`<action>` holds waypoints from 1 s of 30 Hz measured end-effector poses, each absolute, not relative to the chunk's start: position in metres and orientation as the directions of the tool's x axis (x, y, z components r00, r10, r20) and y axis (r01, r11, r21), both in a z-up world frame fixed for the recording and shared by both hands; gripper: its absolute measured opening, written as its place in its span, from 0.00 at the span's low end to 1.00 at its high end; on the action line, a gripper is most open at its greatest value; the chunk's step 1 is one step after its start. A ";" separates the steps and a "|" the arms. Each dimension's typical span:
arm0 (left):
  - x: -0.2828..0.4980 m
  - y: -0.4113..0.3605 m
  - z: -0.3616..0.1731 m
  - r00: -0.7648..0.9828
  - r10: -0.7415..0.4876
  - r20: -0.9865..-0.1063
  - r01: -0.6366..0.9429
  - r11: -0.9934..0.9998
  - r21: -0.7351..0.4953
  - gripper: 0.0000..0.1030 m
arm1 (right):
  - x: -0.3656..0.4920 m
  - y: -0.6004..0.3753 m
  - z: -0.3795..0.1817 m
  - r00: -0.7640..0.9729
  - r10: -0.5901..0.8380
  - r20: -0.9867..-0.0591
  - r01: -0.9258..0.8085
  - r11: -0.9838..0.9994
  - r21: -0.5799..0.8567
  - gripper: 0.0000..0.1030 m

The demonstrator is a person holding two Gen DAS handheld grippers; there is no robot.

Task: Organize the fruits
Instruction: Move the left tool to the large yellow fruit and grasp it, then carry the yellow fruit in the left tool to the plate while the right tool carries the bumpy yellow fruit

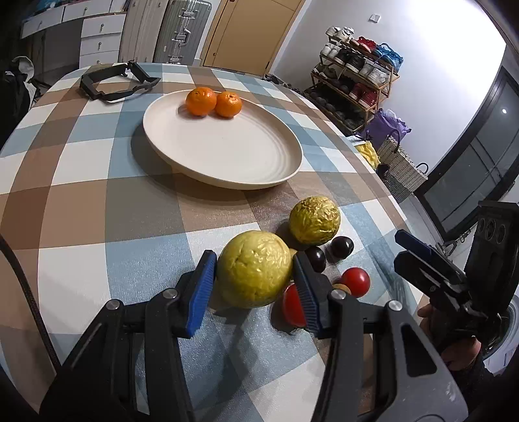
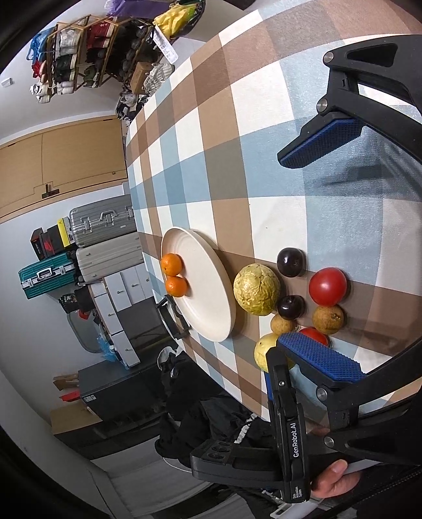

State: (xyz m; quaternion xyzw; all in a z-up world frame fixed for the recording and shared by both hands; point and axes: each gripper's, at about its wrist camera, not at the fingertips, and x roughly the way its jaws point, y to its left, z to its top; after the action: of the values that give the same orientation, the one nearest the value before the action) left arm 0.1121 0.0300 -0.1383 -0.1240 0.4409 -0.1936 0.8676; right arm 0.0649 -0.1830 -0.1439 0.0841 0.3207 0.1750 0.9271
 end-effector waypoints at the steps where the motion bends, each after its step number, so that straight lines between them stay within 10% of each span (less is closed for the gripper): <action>1: 0.112 0.031 -0.138 0.536 -0.448 -0.716 0.226 0.893 -0.390 0.44 | 0.065 -0.183 -0.144 0.733 0.378 -0.565 -0.270 0.925 0.267 1.00; 30: 0.104 0.084 -0.128 0.603 -0.464 -0.649 0.181 0.872 -0.455 0.44 | 0.126 -0.149 -0.153 0.566 0.500 -0.656 -0.334 0.866 0.372 1.00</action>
State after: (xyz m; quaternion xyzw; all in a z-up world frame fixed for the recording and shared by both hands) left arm 0.1039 0.0841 -0.1281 -0.1743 0.4061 -0.1836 0.8781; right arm 0.1258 -0.1489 -0.1527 0.1032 0.4008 0.2373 0.8788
